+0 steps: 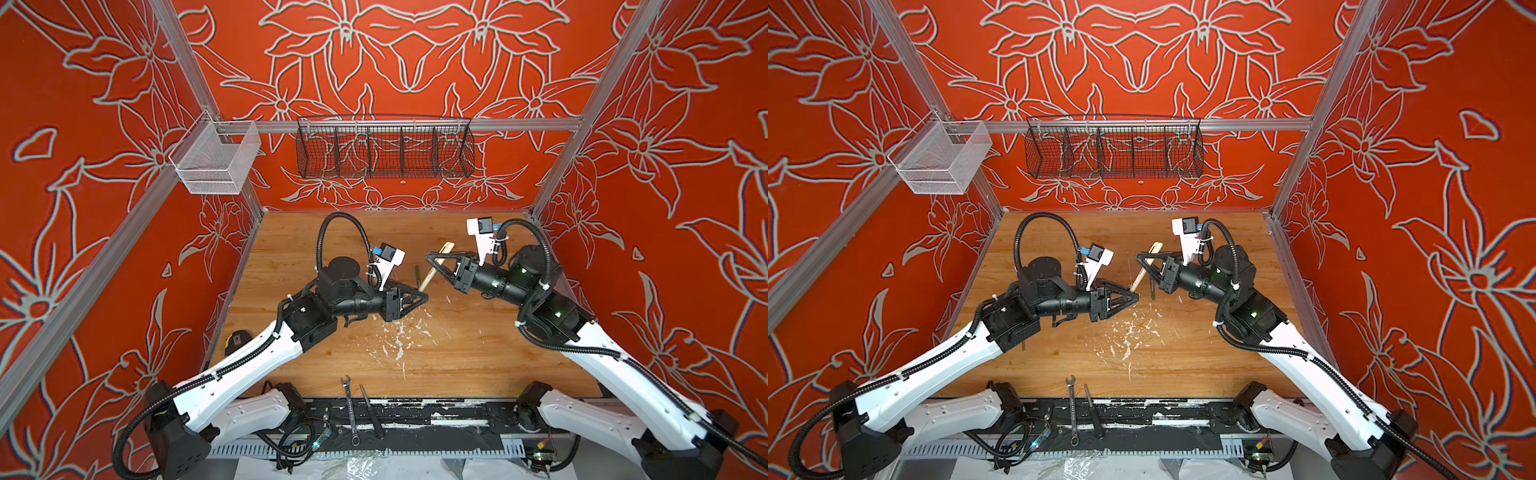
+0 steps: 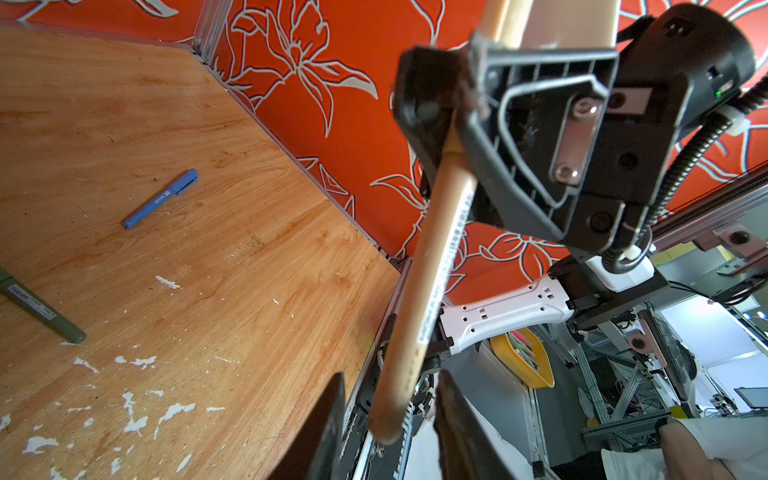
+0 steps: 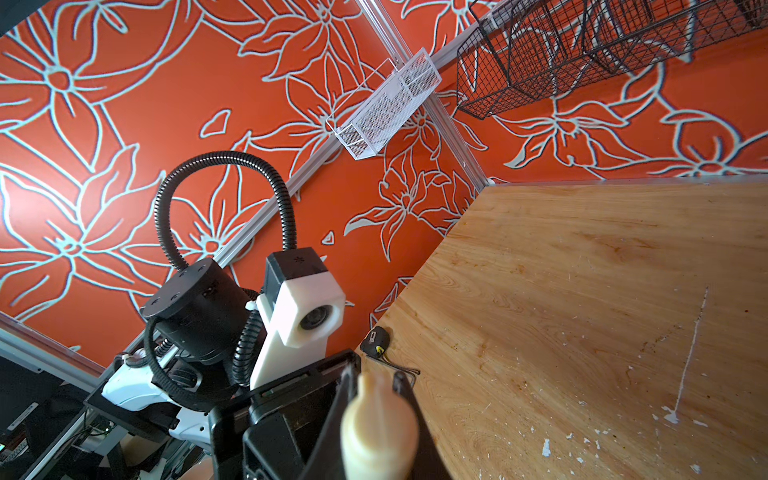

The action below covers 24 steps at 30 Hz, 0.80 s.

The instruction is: Insert the pens into the pen caps

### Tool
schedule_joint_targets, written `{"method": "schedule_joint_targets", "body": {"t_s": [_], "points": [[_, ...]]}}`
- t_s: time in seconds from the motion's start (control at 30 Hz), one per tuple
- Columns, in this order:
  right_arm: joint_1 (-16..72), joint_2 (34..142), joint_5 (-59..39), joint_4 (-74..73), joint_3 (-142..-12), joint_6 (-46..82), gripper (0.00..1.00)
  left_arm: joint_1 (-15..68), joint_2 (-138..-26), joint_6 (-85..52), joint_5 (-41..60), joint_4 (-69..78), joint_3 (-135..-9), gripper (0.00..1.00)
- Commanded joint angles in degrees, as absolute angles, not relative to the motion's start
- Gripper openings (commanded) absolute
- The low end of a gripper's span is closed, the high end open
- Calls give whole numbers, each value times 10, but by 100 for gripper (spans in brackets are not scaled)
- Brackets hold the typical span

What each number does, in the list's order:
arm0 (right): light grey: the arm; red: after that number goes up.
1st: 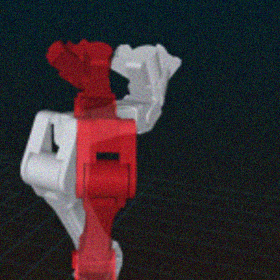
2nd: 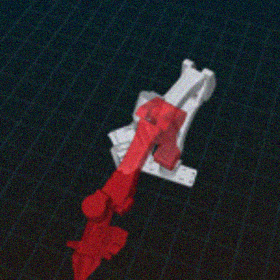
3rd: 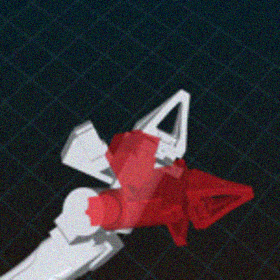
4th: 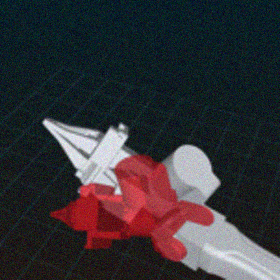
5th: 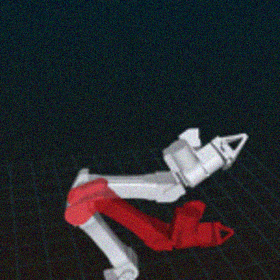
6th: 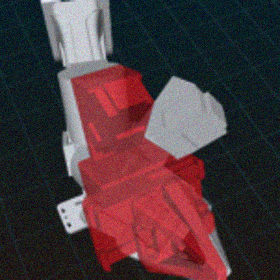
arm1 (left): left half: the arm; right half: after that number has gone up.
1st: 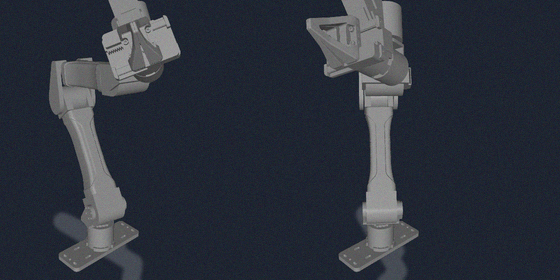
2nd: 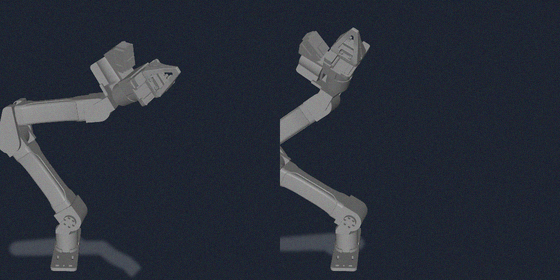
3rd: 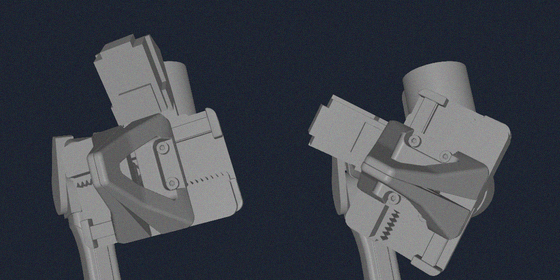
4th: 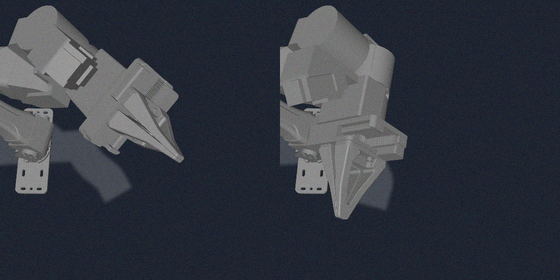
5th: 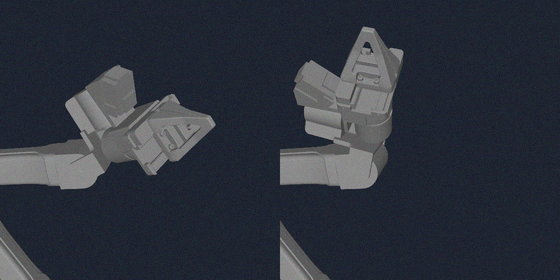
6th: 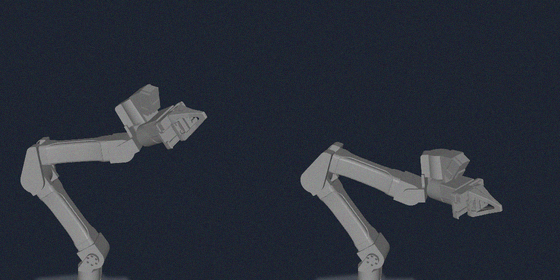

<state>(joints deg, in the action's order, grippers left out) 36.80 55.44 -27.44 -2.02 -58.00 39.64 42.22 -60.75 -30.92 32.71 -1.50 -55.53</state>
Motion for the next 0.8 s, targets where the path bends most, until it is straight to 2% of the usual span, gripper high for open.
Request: {"method": "schedule_joint_targets", "body": {"t_s": [0.0,0.17,0.27,0.43,0.63,0.77], "points": [[365,559,-270,-37,-569,397,0,422,-604,-311,337,0,-573,37],[365,566,-276,-50,-563,405,0,423,-608,-311,338,-1,-574,36],[365,565,-271,-53,-561,406,0,422,-609,-309,339,-2,-575,24],[365,557,-261,-53,-559,401,0,423,-608,-305,338,-7,-575,19],[365,556,-269,-46,-561,399,0,422,-606,-303,326,-10,-576,0],[365,548,-271,-40,-559,397,0,423,-603,-302,314,-11,-571,0]]}}
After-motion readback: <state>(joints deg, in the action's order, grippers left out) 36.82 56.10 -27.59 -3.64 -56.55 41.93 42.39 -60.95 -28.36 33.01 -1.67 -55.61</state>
